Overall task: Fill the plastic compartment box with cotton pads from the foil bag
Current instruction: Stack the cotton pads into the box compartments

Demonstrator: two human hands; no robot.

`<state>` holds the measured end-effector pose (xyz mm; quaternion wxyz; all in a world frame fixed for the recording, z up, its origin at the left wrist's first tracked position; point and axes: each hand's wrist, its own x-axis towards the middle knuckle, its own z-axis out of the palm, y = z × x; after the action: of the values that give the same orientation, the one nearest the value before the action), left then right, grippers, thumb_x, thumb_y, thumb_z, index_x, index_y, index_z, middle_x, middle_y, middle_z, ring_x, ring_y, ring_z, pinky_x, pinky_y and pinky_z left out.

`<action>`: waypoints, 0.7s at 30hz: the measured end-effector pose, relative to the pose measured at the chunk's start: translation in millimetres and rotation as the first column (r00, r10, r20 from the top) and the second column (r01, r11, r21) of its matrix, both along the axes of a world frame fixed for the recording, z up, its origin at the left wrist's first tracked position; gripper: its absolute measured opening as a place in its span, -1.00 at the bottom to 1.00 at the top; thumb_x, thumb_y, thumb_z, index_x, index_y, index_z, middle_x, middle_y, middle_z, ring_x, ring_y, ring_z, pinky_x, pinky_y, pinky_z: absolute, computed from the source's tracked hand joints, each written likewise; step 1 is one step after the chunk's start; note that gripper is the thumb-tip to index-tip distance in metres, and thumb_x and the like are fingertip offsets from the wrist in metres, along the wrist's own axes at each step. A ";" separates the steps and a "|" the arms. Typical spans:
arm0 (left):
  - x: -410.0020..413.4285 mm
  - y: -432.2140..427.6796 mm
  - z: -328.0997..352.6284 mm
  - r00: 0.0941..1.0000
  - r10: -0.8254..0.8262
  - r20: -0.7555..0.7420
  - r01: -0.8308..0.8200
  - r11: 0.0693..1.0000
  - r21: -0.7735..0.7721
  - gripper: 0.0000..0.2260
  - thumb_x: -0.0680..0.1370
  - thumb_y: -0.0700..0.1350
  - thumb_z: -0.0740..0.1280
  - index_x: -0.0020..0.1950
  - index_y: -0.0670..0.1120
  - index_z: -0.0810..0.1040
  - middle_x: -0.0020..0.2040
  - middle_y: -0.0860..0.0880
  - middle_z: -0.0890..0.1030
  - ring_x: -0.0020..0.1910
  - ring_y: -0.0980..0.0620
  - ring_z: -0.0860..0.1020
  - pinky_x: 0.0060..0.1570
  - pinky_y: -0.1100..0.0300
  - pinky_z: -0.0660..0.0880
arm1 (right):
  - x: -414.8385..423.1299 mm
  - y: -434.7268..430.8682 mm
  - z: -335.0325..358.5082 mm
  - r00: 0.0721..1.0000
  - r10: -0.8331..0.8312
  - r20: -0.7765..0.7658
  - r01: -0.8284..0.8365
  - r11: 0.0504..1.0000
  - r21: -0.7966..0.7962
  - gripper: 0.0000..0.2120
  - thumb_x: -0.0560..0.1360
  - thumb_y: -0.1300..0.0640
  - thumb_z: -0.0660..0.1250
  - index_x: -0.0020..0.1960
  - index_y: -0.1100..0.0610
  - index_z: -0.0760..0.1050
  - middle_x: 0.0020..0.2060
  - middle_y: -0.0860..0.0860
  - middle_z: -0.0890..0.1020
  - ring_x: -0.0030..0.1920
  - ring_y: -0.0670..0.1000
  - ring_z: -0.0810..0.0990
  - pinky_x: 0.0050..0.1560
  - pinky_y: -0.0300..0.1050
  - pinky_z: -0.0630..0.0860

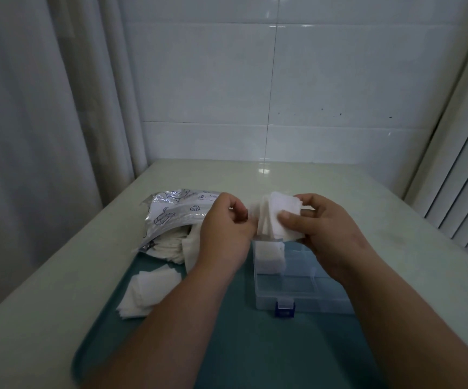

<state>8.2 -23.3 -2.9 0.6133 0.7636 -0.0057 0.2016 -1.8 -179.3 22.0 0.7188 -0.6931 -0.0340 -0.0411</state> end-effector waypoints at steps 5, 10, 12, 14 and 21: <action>-2.4 -2.1 1.6 0.996 -0.092 -0.012 0.090 0.990 -0.106 -0.76 0.42 -0.31 0.45 -0.18 -0.03 0.44 -0.21 -0.16 0.66 -0.25 -0.11 0.62 -0.15 -0.05 0.58 | 0.6 4.8 -5.5 0.993 -0.072 0.093 0.090 0.973 -0.214 -0.74 0.48 0.16 0.42 0.16 0.06 0.55 -0.02 -0.01 0.66 -0.01 0.01 0.64 -0.01 -0.07 0.62; -5.4 -1.7 5.5 0.983 -0.183 -0.025 0.173 0.958 -0.228 -0.70 0.41 -0.42 0.38 -0.13 -0.03 0.43 -0.14 -0.23 0.65 -0.22 -0.08 0.60 -0.17 -0.05 0.60 | -2.0 3.3 -3.2 0.998 0.052 0.021 -0.044 0.956 -0.289 -0.83 0.55 0.07 0.32 0.13 -0.09 0.48 -0.04 -0.06 0.66 -0.06 -0.04 0.64 -0.11 -0.17 0.58; -6.8 -1.1 7.5 0.982 -0.187 -0.014 0.180 0.959 -0.219 -0.71 0.42 -0.41 0.39 -0.10 -0.05 0.43 -0.13 -0.20 0.64 -0.24 -0.04 0.58 -0.26 0.06 0.59 | -1.6 4.3 -2.5 0.997 0.069 -0.018 -0.071 0.955 -0.287 -0.80 0.57 0.16 0.28 0.14 -0.07 0.47 -0.03 -0.01 0.65 -0.03 0.01 0.63 -0.03 -0.07 0.62; -5.6 0.9 9.0 0.979 -0.202 -0.019 0.193 0.958 -0.211 -0.70 0.42 -0.41 0.40 -0.09 -0.04 0.43 -0.11 -0.20 0.64 -0.22 -0.06 0.59 -0.25 0.07 0.59 | -1.7 5.8 -1.3 0.996 0.083 -0.038 -0.090 0.955 -0.281 -0.74 0.56 0.23 0.23 0.21 -0.01 0.43 0.03 0.02 0.61 0.02 0.06 0.61 0.02 -0.04 0.63; -2.2 8.3 9.3 0.963 -0.266 -0.048 0.251 0.946 -0.207 -0.67 0.41 -0.46 0.34 -0.05 -0.04 0.46 -0.08 -0.24 0.65 -0.16 -0.11 0.62 -0.23 0.09 0.58 | -4.6 9.6 -2.3 0.993 0.114 -0.039 -0.119 0.978 -0.172 -0.66 0.52 0.22 0.34 0.23 -0.02 0.36 0.05 0.03 0.57 0.00 0.10 0.64 -0.06 -0.06 0.66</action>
<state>6.1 -15.0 6.4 0.7074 0.6982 -0.0626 0.0904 -6.4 -169.7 19.7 0.6571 -0.7507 -0.0676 0.0140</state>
